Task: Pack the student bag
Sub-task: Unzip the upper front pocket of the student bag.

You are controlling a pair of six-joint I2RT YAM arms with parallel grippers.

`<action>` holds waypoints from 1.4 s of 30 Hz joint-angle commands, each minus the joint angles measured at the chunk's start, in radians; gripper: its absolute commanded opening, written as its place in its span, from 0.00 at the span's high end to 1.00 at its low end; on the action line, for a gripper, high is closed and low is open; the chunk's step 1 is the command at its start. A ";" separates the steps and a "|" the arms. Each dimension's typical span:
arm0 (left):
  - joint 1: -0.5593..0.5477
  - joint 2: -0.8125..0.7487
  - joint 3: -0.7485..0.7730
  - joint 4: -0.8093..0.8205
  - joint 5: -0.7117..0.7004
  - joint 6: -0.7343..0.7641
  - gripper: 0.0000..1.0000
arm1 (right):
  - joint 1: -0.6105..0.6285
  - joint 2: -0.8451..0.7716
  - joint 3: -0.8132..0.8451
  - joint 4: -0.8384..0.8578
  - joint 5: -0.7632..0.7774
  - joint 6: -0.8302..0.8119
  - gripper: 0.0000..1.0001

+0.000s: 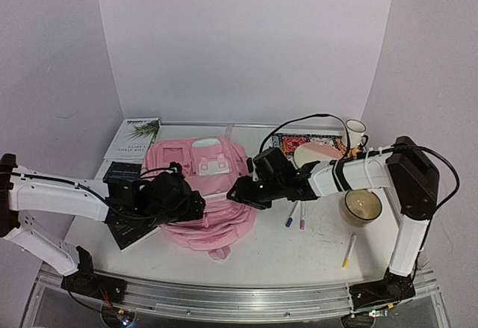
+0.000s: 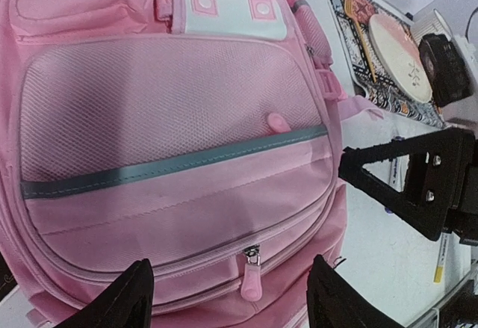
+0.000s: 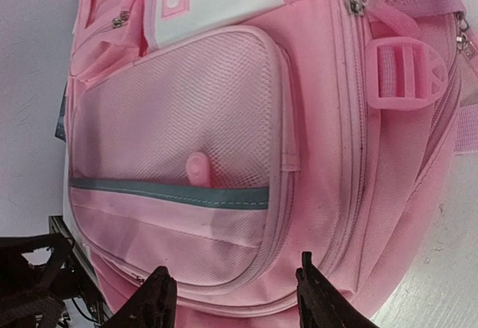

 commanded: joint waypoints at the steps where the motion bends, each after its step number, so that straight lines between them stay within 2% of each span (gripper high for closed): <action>1: -0.024 0.102 0.092 -0.008 -0.054 -0.017 0.31 | -0.008 0.047 0.006 0.043 0.006 0.043 0.47; 8: -0.044 0.228 0.158 -0.010 -0.031 -0.007 0.33 | -0.008 0.097 0.022 0.100 -0.082 0.070 0.53; 20: -0.100 0.347 0.193 -0.091 -0.042 -0.086 0.38 | -0.008 0.110 0.009 0.169 -0.115 0.101 0.69; 30: -0.106 0.408 0.248 -0.183 -0.088 -0.099 0.54 | -0.008 0.112 0.007 0.188 -0.131 0.099 0.75; 37: -0.111 0.462 0.273 -0.232 -0.108 -0.111 0.71 | -0.008 0.107 0.008 0.195 -0.132 0.096 0.78; 42: -0.117 0.490 0.312 -0.283 -0.140 -0.112 0.78 | -0.008 0.112 0.010 0.199 -0.141 0.098 0.80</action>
